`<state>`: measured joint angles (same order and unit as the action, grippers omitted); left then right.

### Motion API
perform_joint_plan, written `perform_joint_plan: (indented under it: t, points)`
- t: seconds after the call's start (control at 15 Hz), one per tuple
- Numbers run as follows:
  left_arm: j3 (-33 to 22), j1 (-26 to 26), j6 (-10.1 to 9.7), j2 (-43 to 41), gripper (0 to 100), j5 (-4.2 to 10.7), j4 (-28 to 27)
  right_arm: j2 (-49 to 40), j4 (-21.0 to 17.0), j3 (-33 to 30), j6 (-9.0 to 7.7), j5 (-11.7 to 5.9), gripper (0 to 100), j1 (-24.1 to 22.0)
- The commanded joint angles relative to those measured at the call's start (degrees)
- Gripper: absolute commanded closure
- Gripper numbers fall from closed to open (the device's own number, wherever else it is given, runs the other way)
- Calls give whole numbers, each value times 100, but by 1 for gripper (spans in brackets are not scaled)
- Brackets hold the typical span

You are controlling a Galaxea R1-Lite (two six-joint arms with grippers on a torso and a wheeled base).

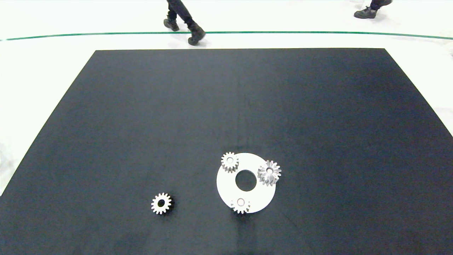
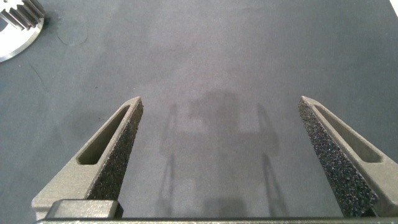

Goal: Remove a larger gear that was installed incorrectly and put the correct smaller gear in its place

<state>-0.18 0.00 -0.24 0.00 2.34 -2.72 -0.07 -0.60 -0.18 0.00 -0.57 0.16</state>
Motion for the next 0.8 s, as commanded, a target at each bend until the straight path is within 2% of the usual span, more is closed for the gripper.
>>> perform_joint_plan:
  t: [0.07, 0.33, 0.47, 0.53, 0.6, 0.73, 0.8]
  points:
    - [1, -9, -2, 0, 0, 3, 8, 7, -2, 1, -9, -4, 0, 2]
    - [-131, -9, 112, 0, 0, -6, -1, 7, -2, -114, -9, -162, 0, 2]
    - [-430, -9, 147, 0, 0, -23, -71, 7, -230, -491, -9, -162, 0, 2]
    - [-729, -18, 244, 9, 0, -49, -343, 7, -652, -896, -9, -154, 0, 2]
    - [-1142, -26, 358, 35, 0, -129, -836, 34, -1267, -1406, -18, -110, 0, 11]
    - [-1845, -62, 429, 141, 0, -322, -1591, 412, -1768, -2161, -26, -101, 0, 134]
    - [-2038, -88, 499, 272, 0, -340, -1785, 658, -1777, -2425, -53, -101, 0, 195]
